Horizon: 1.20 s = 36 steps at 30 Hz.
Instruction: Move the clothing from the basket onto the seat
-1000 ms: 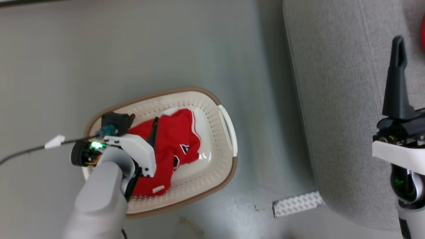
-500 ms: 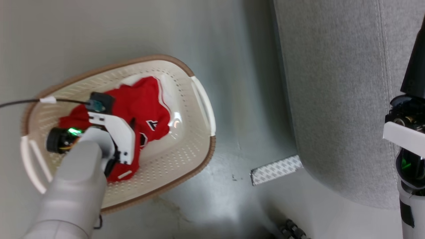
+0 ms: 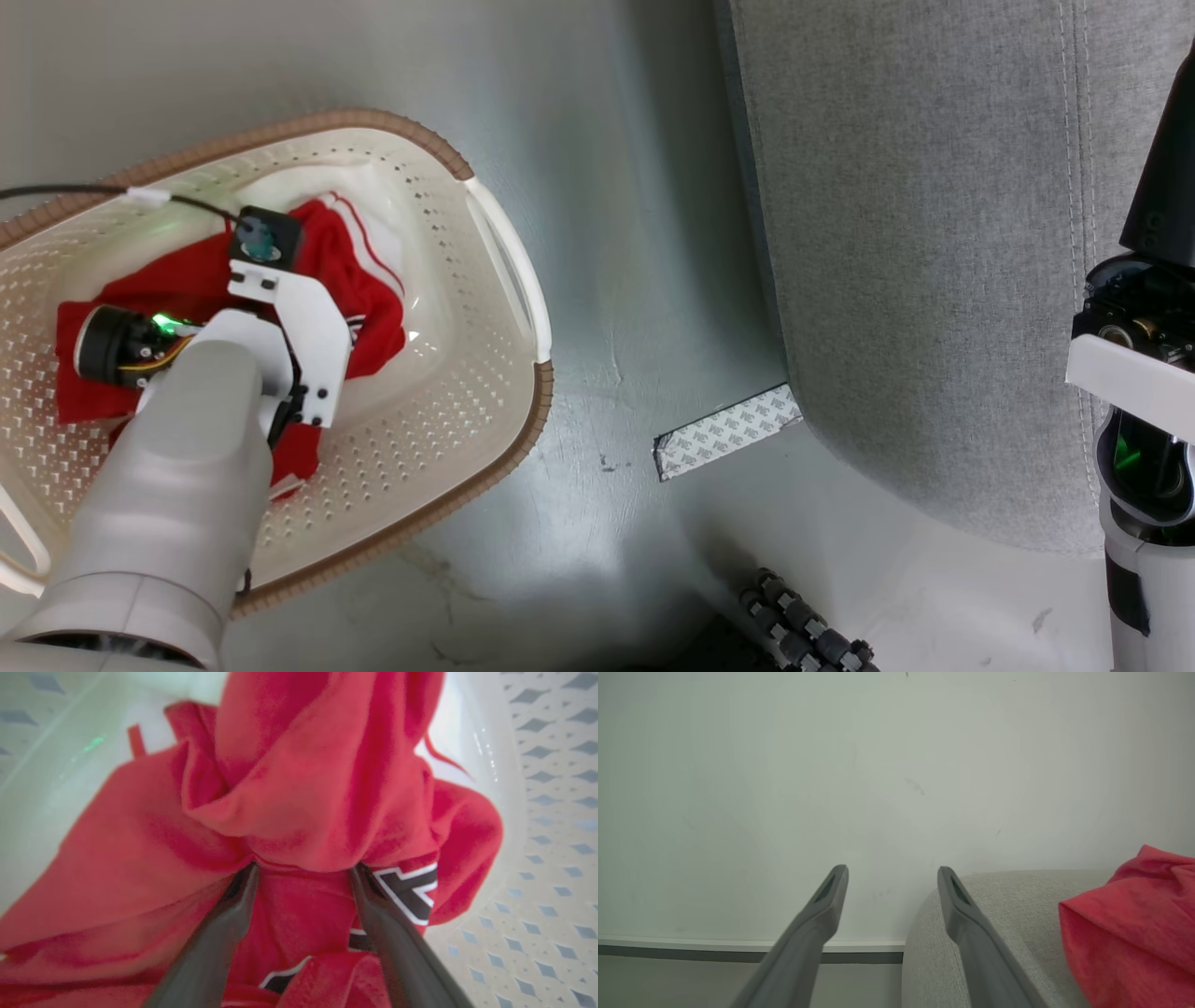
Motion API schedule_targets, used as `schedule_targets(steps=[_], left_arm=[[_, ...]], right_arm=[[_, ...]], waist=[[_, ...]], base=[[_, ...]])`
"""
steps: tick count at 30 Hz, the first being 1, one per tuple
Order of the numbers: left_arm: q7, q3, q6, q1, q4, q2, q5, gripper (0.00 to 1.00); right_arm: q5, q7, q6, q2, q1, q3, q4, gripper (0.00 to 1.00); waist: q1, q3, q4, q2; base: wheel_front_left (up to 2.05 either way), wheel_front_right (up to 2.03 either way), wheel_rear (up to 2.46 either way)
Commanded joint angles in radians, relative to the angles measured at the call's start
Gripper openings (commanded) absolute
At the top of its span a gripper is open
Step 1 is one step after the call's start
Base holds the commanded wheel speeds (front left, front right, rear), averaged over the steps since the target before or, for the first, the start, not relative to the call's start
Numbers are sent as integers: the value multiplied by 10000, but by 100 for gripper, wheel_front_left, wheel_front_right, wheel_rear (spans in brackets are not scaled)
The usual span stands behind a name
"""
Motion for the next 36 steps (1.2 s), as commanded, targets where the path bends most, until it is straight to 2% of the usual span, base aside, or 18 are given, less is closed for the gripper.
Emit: schedule_targets(steps=[1, 6, 7, 8, 16, 19, 32, 36], left_arm=[[382, 3, 103, 291, 278, 291, 60, 100], [1239, -180, 95, 362, 339, 394, 89, 100], [1271, -211, 79, 352, 340, 402, 85, 38], [1169, -240, 80, 319, 337, 407, 95, 0], [108, -267, 26, 73, 211, 334, -135, 0], [-293, -277, -103, 193, 198, 87, -261, 0], [-2437, -348, -799, 1294, 171, -1215, -1034, 0], [-3081, -407, -903, 1654, 131, -1453, -1296, 0]], right_arm=[[6, 5, -22, 35, -8, -42, -13, 100], [-23, 5, -22, 56, 69, -69, 41, 100], [-26, 5, -22, 59, 73, -80, 48, 100], [-31, 5, -22, 62, 74, -89, 58, 100], [-73, 5, -22, 81, -150, -53, 188, 100], [-180, 5, -22, 59, -52, -124, 258, 100], [-460, 5, -22, -608, 882, -400, 912, 100], [-453, 5, -22, -789, 1260, -295, 1274, 100]], waist=[[1, -1, 4, 0], [1, -51, -10, 0], [1, -60, -13, 0], [1, -64, -12, 0], [1, -310, -14, 0], [1, -738, 205, 0], [1, -3700, 1322, 0], [1, -4679, 1674, 0]], base=[[0, 0, 0], [0, 0, 0], [0, 0, 0], [0, 0, 0], [0, 0, 0], [0, 0, 0], [0, 0, 0], [0, 0, 0]])
